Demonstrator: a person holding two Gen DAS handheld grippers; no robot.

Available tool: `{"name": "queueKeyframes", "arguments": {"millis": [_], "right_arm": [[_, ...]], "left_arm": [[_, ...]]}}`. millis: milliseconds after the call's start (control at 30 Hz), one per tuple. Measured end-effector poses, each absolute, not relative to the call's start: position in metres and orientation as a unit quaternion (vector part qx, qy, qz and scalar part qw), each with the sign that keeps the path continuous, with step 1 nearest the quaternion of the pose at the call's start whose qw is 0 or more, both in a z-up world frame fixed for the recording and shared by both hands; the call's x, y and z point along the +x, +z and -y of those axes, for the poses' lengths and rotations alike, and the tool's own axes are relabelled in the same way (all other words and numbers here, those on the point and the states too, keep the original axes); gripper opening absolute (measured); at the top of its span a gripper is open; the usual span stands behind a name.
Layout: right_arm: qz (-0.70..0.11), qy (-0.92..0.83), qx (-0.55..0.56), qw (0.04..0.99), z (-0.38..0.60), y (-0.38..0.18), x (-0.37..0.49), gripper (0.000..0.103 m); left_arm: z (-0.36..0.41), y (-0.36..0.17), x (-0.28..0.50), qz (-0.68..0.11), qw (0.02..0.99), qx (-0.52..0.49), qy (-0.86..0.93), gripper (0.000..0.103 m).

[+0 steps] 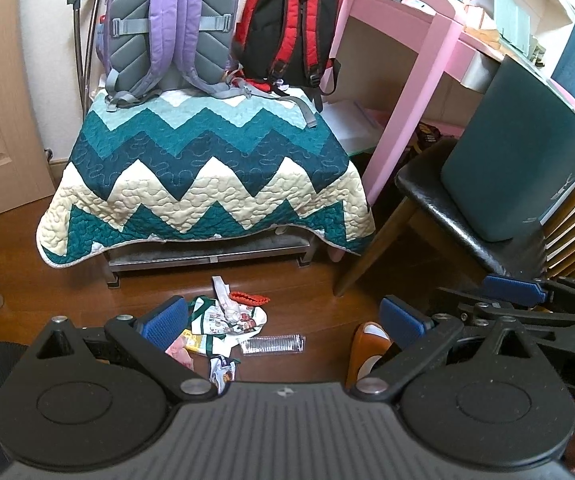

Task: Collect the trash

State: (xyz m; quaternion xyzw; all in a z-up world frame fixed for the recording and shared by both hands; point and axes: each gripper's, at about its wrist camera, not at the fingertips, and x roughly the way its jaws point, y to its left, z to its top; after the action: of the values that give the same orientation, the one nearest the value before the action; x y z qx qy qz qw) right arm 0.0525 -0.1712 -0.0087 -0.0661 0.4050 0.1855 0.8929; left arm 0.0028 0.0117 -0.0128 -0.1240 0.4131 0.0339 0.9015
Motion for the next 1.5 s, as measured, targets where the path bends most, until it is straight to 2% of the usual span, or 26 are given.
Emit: {"name": "queueKeyframes", "arguments": {"millis": [1033, 1500], "right_arm": [[-0.411, 0.196, -0.07, 0.888, 0.168, -0.013, 0.054, 0.058], [-0.43, 0.237, -0.098, 0.865, 0.14, -0.036, 0.1, 0.058]], "left_arm": [[-0.017, -0.016, 0.006, -0.42, 0.897, -0.133, 0.04, 0.103], [-0.052, -0.051, 0.052, -0.447, 0.877, -0.166, 0.054, 0.103]]}}
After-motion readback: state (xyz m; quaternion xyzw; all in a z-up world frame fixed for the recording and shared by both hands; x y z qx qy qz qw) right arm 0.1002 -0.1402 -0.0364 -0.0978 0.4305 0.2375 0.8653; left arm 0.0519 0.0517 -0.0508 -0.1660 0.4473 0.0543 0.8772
